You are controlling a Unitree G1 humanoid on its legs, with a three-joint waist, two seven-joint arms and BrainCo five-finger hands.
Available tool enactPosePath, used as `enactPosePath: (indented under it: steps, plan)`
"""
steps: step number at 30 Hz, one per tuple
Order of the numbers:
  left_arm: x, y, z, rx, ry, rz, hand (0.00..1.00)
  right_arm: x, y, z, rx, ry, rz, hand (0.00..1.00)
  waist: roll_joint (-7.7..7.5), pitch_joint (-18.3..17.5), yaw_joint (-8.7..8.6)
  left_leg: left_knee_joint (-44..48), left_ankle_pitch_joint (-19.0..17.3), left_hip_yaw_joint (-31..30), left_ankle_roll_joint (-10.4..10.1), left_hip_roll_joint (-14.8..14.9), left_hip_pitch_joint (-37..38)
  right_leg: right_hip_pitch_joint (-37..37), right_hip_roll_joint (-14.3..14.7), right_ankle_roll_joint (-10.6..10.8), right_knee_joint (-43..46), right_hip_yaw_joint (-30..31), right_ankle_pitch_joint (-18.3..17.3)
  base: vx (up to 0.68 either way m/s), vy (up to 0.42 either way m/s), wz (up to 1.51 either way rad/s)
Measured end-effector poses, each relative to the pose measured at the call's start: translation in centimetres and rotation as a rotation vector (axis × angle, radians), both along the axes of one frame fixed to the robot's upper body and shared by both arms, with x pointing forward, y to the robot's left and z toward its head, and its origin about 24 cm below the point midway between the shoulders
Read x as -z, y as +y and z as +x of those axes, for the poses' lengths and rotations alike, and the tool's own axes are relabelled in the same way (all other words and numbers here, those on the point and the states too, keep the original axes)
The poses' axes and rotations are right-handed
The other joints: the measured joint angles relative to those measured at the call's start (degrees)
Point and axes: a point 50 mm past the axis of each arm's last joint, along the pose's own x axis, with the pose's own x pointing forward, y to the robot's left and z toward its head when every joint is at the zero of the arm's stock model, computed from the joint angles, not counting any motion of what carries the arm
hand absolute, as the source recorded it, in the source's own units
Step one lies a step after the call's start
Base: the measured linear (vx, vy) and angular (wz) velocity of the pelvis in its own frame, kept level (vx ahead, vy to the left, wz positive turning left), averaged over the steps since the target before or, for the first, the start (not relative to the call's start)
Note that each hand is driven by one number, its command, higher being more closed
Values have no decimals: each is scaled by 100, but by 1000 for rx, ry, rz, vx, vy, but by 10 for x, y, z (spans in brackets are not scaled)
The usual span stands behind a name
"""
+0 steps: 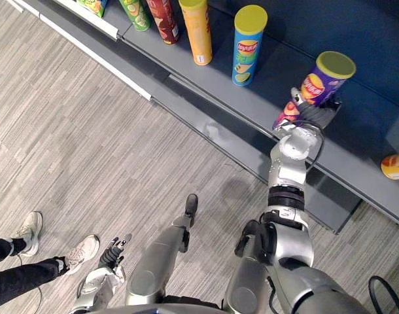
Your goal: Put the gum and the chips on the shelf.
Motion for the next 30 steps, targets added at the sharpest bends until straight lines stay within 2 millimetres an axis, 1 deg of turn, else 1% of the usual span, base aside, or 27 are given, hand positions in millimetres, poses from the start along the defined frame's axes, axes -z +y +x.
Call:
enactPosePath:
  steps: [1, 3, 6, 8, 11, 13, 16, 19, 26, 28, 29, 30]
  plan:
    - [0, 0, 0, 2, -1, 0, 0, -2, -1, 0, 2, -5, -3, 100, 0, 0, -1, 3, 0, 5, 0, 1, -22, -34, -2, -1, 17, 7, -6, 10, -57, -3]
    - [-2, -3, 4, 15, -17, -2, 0, -12, -5, 0, 25, -31, -9, 100, 20, 6, -10, 51, 5, 5, -7, 4, -178, -198, -17, -18, 110, 10, -31, 5, -57, 2]
    - [-5, -9, 8, 47, -38, -10, 0, -19, -13, -3, 64, -51, 2, 100, 88, 38, 42, 98, 0, 24, -13, -7, -205, -246, -62, -29, 217, 11, -75, 3, -58, 3]
    - [-6, -9, 9, 26, -47, -30, 0, -24, -14, -3, 77, -67, 5, 100, 102, 38, 40, 123, -1, 119, -13, 13, -286, -350, -79, -38, 278, 33, -92, -9, -54, 1]
    - [-8, -15, 14, 53, -65, -36, 0, -33, -21, -6, 110, -88, -6, 100, 176, 66, 42, 200, 6, 202, -4, 21, -437, -507, -119, -34, 370, 56, -102, -7, -45, 1]
    - [-10, -18, 17, 57, -81, -42, 0, -39, -22, -6, 122, -102, -11, 100, 199, 77, 40, 223, 11, 272, 3, 28, -480, -559, -140, -33, 405, 67, -103, 0, -52, 0]
    - [-13, -22, 21, 67, -96, -49, 0, -40, -23, -7, 141, -109, -6, 100, 210, 81, 42, 261, 4, 323, 8, 23, -523, -622, -164, -29, 447, 101, -113, 3, -53, -2]
    - [-17, -25, 25, 77, -122, -53, 0, -50, -23, -11, 159, -150, -8, 100, 214, 80, 44, 324, 3, 455, 19, 44, -685, -832, -202, -30, 577, 161, -138, -2, -61, -1]
    - [-20, -38, 30, 65, -151, -107, 0, -49, -20, -13, 167, -159, -14, 100, 216, 80, 37, 512, -51, 582, 45, 67, -794, -944, -234, -22, 668, 238, -166, 9, -65, -2]
    - [-21, -38, 30, 67, -154, -108, 0, -44, -16, -13, 156, -150, -22, 100, 215, 80, 37, 559, -66, 662, 47, 114, -795, -934, -221, -22, 665, 249, -166, 9, -76, -6]
    - [-21, -38, 30, 66, -153, -108, 0, -41, -11, -12, 141, -145, -27, 0, 214, 79, 37, 625, -104, 694, 47, 138, -798, -932, -199, -23, 668, 280, -166, 12, -83, -16]
    - [-21, -38, 30, 67, -154, -108, 0, -37, -6, -10, 122, -139, -27, 0, 214, 79, 33, 685, -140, 737, 45, 161, -798, -934, -184, -23, 677, 312, -166, 7, -67, -17]
